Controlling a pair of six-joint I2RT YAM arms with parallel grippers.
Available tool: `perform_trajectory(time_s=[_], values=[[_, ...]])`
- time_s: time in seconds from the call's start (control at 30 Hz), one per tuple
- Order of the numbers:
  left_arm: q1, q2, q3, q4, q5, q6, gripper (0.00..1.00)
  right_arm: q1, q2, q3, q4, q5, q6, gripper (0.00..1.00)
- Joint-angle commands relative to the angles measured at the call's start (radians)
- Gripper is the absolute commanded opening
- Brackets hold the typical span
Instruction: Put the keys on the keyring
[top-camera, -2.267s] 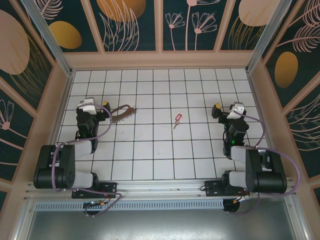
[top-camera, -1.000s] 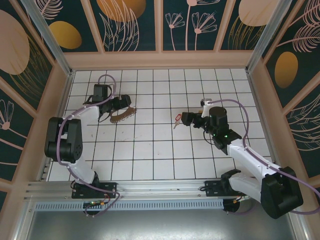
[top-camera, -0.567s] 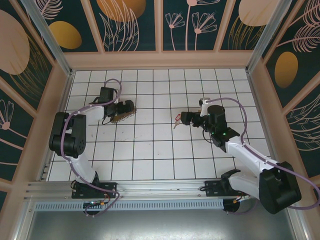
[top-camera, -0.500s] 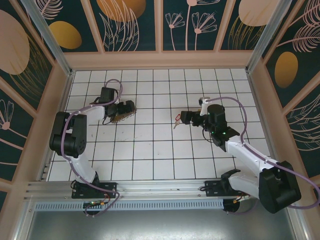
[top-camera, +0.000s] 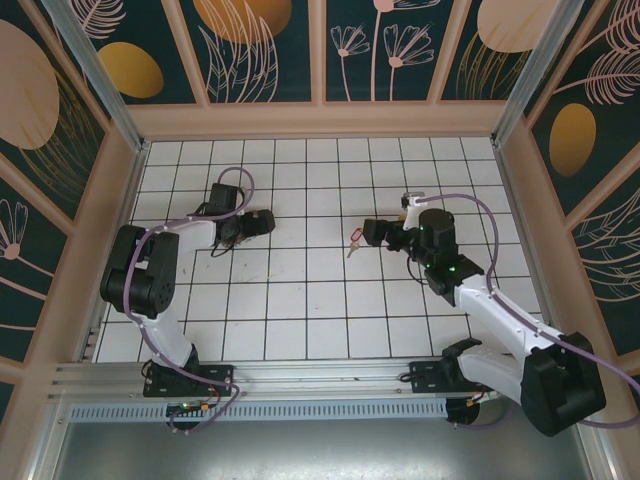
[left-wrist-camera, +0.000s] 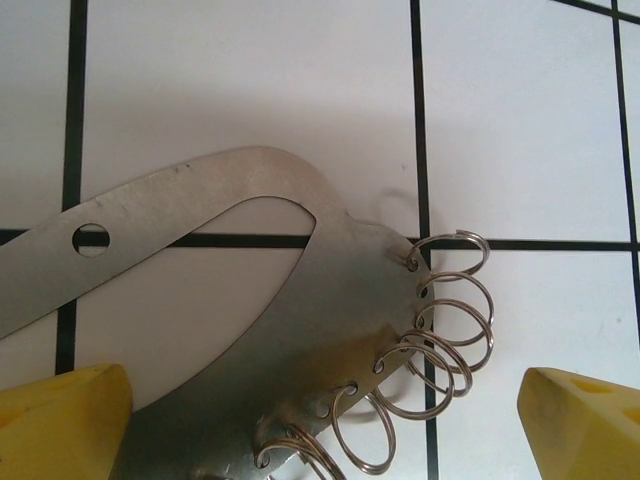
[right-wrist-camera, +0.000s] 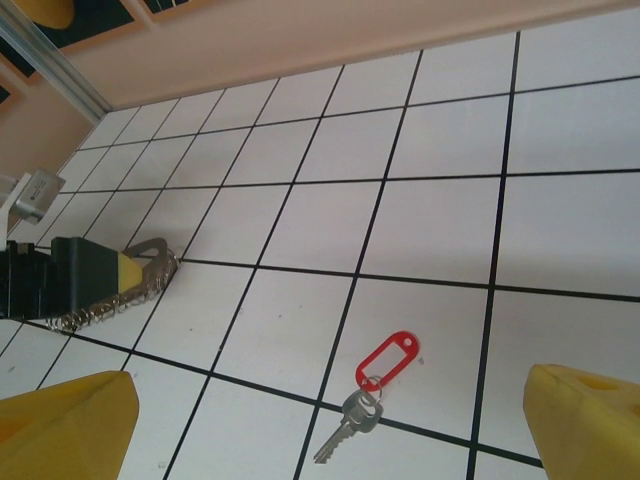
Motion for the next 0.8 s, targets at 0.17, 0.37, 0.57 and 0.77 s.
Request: perform_trajectory(time_s=[0.17, 0.37, 0.57, 0.77], values=[[-0.061, -0.057, -0.111, -0.015, 0.008, -0.073, 0.99, -0.018, -0.059, 0.006, -0.024, 0.021, -0.027, 0.99], [-0.144, -0.099, -0.161, 0.007, 0.023, -0.132, 0.99, -0.051, -0.085, -0.029, -0.030, -0.014, -0.019, 0.99], [-0.227, -0.154, -0.189, 0.016, 0.060, -0.193, 0.99, -0.072, -0.098, -0.060, -0.029, -0.065, 0.006, 0.99], [-0.228, -0.244, -0.121, -0.109, 0.041, -0.146, 0.98, -0.075, -0.096, -0.081, -0.046, -0.121, 0.012, 0.97]])
